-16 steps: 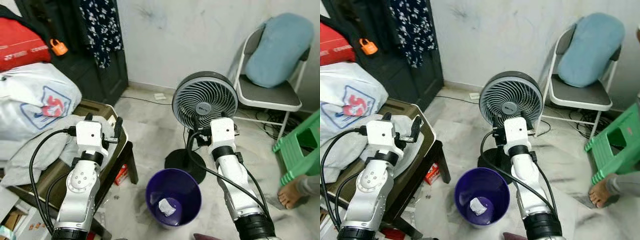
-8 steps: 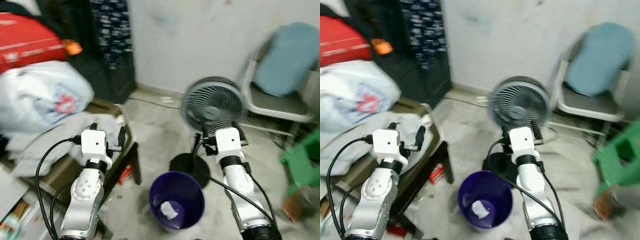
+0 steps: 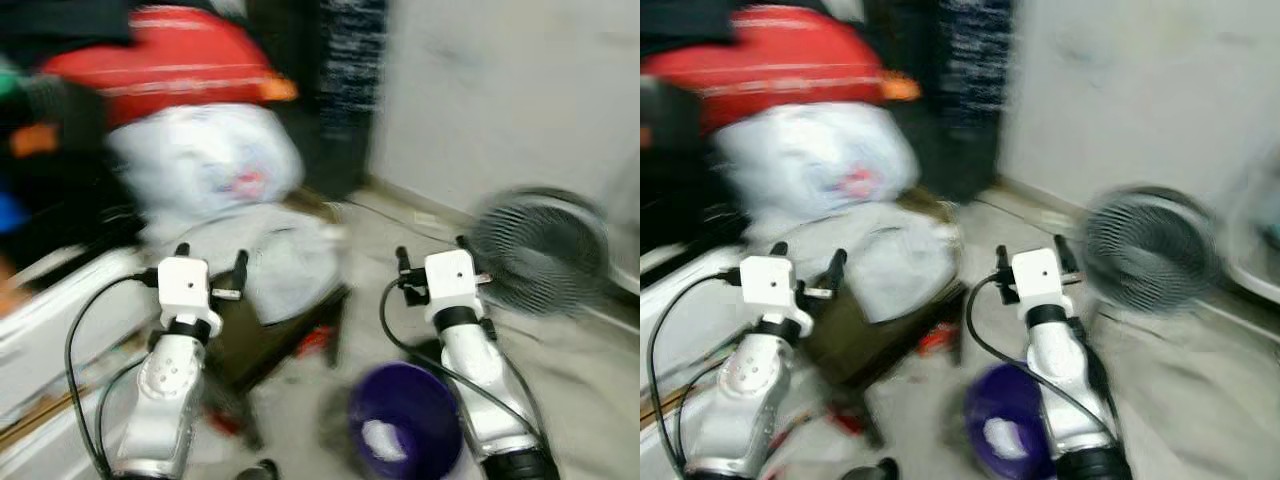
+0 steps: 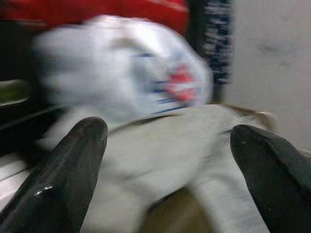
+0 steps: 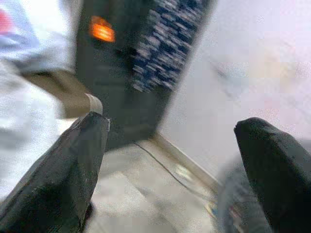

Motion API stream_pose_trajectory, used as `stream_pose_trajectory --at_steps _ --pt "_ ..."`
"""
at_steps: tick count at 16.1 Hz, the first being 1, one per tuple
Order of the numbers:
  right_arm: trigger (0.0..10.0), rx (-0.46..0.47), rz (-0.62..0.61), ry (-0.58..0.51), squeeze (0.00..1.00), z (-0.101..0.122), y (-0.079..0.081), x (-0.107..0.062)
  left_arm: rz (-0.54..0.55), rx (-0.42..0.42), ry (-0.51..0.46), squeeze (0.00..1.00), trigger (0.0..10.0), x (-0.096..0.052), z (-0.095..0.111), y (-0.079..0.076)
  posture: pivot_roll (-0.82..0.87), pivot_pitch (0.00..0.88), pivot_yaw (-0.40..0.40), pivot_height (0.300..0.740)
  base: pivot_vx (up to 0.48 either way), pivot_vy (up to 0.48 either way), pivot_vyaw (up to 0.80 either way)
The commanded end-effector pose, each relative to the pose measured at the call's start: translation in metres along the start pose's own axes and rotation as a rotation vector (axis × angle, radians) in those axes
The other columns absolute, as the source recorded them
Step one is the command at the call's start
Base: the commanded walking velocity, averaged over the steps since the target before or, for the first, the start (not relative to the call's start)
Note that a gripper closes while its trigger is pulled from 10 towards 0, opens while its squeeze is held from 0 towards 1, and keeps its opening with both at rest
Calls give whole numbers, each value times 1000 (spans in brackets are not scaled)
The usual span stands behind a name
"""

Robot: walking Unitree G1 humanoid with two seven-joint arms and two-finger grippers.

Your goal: Clean up the room

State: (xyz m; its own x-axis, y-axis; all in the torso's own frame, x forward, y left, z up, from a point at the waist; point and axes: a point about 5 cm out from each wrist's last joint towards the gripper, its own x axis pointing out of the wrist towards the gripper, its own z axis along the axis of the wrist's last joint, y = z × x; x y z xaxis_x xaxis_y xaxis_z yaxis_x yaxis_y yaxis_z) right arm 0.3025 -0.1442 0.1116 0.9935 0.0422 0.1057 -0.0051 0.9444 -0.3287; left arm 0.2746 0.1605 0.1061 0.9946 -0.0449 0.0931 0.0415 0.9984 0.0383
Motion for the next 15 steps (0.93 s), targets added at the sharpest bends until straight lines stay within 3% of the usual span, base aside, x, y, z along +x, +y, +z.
stream_pose_trajectory --at_steps 1,12,15 --pt "10000 -1 14 -15 0 4 4 3 -7 14 -22 0 10000 5 7 -1 -11 4 19 740 0 0 800" --pt "10000 6 4 1 0 3 2 5 -28 23 -26 0 10000 7 8 -5 -7 0 15 740 0 0 792" --pt "10000 9 3 2 0 3 3 6 -27 24 -26 0 10000 7 7 -5 -4 0 12 740 0 0 363"
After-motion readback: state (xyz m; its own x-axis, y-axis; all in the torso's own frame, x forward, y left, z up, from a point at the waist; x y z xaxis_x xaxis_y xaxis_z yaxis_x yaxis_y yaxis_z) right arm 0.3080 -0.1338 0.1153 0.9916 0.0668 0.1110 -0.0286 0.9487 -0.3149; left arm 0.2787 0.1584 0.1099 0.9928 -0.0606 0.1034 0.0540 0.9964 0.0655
